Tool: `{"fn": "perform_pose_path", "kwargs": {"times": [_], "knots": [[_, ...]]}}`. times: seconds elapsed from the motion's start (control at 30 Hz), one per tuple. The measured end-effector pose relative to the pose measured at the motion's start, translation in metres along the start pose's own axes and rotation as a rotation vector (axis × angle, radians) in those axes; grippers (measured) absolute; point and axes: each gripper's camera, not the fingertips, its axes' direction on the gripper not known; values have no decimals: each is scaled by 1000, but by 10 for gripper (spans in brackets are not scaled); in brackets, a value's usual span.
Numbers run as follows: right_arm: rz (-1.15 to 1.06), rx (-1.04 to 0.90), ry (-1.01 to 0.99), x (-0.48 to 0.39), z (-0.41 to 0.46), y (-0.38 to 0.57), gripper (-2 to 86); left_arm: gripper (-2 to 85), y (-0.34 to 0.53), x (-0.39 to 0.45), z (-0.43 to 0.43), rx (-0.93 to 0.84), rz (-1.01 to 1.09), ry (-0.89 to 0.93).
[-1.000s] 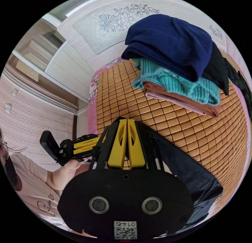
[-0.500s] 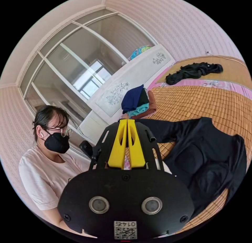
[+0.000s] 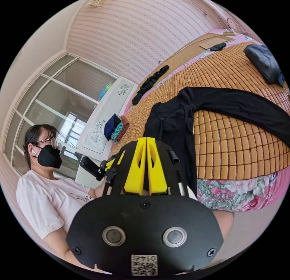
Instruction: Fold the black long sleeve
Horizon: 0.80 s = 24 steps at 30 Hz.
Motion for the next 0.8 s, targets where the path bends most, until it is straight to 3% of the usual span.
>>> {"fn": "perform_pose_path", "kwargs": {"times": [0.23,0.43,0.6,0.67,0.8], "knots": [[98,-239,158,41,23,25,26,-9,8,52,61,-249,122,-106],[76,-304,202,48,35,36,110,-7,33,48,85,-368,31,-67],[128,-329,66,59,22,46,76,-7,26,67,114,-422,115,-108],[14,-487,224,46,34,55,25,-6,24,72,127,-431,126,-100],[-43,-510,246,37,21,50,7,-5,21,71,141,-461,114,-92]]}}
